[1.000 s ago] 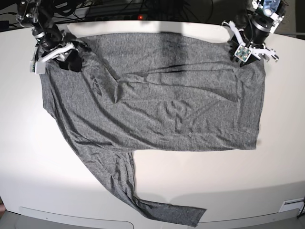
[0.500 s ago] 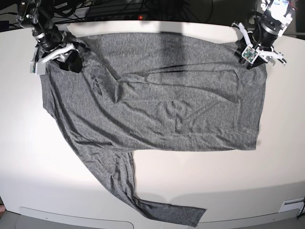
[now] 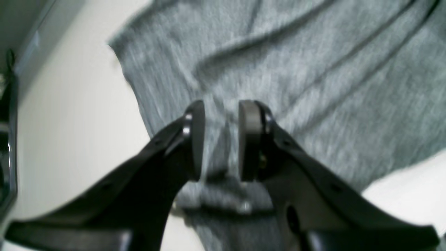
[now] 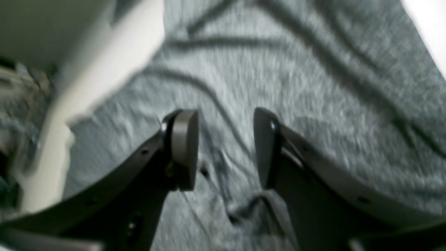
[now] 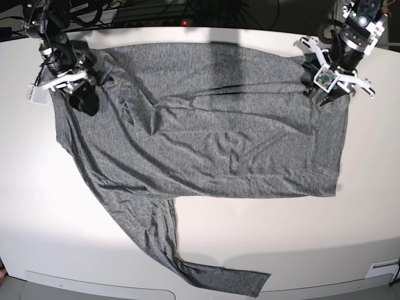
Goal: Fold the T-shirt properly
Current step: 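Lower the shoulder edge and open both grippers, then move the left gripper to the shirt side near the hem, right gripper along the body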
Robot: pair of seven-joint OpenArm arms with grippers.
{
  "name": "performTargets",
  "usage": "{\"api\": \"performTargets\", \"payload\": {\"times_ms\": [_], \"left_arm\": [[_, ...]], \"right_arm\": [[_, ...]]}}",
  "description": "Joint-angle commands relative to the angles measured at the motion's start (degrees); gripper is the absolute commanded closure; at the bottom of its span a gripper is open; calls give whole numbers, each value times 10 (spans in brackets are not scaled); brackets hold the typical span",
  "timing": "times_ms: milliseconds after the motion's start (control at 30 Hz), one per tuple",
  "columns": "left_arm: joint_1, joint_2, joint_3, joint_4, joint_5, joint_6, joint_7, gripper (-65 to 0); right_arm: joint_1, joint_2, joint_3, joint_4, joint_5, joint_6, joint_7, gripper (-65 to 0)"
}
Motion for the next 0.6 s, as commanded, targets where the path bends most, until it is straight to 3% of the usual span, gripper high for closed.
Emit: {"api": "performTargets", "payload": {"times_ms": [0,167,300,400,567], "left_arm": [[-9,8,-3,10,1,22,-28,-164],[-64,100,-3,10,0,70,-34,-164],[-132,160,-3,10,1,69,55,-164],[-180,169,-3,10,1,69,90,-164],[-269,166,-3,-36,0,68,122,-164]], "right_arm": [[12,6,3,11,16,7,5,-260],[89,-6,3,11,11,7,-69,-260],[158,-19,1,11,-48,7,-92,-260],[193,-23,-9,11,-89,7,-92,-260],[219,-23,-42,11,-92,7,-97,-260]]}}
